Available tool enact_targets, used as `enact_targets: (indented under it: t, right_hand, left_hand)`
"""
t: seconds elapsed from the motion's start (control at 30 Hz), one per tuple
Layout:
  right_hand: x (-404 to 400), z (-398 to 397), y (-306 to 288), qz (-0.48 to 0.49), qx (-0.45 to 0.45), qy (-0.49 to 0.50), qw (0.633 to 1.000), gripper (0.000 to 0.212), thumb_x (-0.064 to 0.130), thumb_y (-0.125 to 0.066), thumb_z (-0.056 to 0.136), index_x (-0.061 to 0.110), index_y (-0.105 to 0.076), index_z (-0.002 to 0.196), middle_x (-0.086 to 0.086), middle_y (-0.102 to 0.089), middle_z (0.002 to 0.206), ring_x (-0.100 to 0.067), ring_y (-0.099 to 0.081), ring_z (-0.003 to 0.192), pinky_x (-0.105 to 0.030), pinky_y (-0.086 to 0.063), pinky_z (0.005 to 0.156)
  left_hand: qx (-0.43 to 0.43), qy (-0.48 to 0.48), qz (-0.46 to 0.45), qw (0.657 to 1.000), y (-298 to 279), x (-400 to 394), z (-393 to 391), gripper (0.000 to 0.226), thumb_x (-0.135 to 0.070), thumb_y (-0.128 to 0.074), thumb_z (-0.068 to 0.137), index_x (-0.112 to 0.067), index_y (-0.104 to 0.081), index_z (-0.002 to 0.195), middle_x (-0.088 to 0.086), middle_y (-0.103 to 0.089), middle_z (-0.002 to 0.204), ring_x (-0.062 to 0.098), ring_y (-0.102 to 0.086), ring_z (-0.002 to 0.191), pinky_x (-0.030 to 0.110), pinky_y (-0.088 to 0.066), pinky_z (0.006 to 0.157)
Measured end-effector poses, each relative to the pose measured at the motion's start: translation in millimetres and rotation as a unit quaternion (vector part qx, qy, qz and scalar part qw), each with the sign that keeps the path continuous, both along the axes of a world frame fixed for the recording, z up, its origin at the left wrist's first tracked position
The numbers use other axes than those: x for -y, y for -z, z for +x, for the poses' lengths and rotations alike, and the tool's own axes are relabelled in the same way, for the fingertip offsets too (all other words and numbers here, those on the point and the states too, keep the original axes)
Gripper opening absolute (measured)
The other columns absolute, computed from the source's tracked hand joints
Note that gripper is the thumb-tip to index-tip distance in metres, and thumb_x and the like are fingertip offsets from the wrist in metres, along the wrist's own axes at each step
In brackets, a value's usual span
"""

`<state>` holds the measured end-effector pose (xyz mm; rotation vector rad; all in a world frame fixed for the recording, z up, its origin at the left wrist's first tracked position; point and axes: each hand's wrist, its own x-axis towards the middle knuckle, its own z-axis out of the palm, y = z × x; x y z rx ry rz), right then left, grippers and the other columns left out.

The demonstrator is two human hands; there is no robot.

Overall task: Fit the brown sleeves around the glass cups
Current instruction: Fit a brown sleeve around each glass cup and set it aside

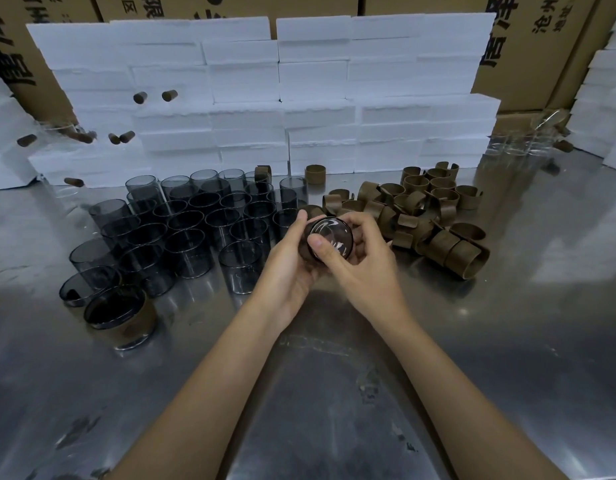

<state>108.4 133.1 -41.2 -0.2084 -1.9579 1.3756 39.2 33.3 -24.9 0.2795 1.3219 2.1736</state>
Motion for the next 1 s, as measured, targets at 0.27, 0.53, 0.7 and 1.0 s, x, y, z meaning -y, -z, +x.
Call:
enact_targets:
  t: [0.27,0.53,0.7,1.0]
  right_hand:
    - [-6,0,1,0.004,-0.009,0.044,0.999,0.022,0.041,-0.071,0.095,0.025,-0.057,0.09,0.021,-0.063,0.071,0.0,-0.057,0.065,-0.023,-0.046,0.072]
    - [-9,1,-3,-0.005,-0.053,0.055,0.997,0.025,0.022,-0.055,0.106,0.015,-0.063,0.083,0.011,-0.062,0.069,-0.009,-0.059,0.067,-0.03,-0.048,0.063]
    - [-5,1,2,-0.07,-0.052,0.03,0.996,0.025,0.017,-0.048,0.109,0.012,-0.069,0.095,0.004,-0.058,0.065,-0.009,-0.056,0.061,-0.026,-0.051,0.057]
    - [24,-11,22,0.18,0.059,-0.006,0.982,0.033,0.022,-0.071,0.093,0.022,-0.063,0.125,0.01,-0.061,0.098,-0.003,-0.054,0.091,-0.018,-0.045,0.08]
  left_hand:
    - [-0.081,0.095,-0.007,0.992,1,1,7,0.047,-0.051,-0.062,0.097,-0.013,-0.073,0.124,0.018,-0.072,0.124,0.029,-0.07,0.117,0.043,-0.062,0.09]
    - [-0.093,0.05,-0.026,0.994,2,-1,9,0.044,-0.035,-0.073,0.094,-0.005,-0.069,0.126,0.02,-0.073,0.12,0.033,-0.071,0.114,0.046,-0.062,0.087]
    - [-0.1,-0.017,0.021,0.995,-11,10,3,0.048,-0.034,-0.079,0.083,-0.005,-0.07,0.12,0.022,-0.071,0.122,0.036,-0.071,0.112,0.034,-0.062,0.079]
    - [-0.072,-0.116,0.184,0.973,-36,53,-34,0.052,-0.025,-0.067,0.093,-0.004,-0.051,0.137,0.033,-0.056,0.141,0.044,-0.066,0.118,0.034,-0.061,0.085]
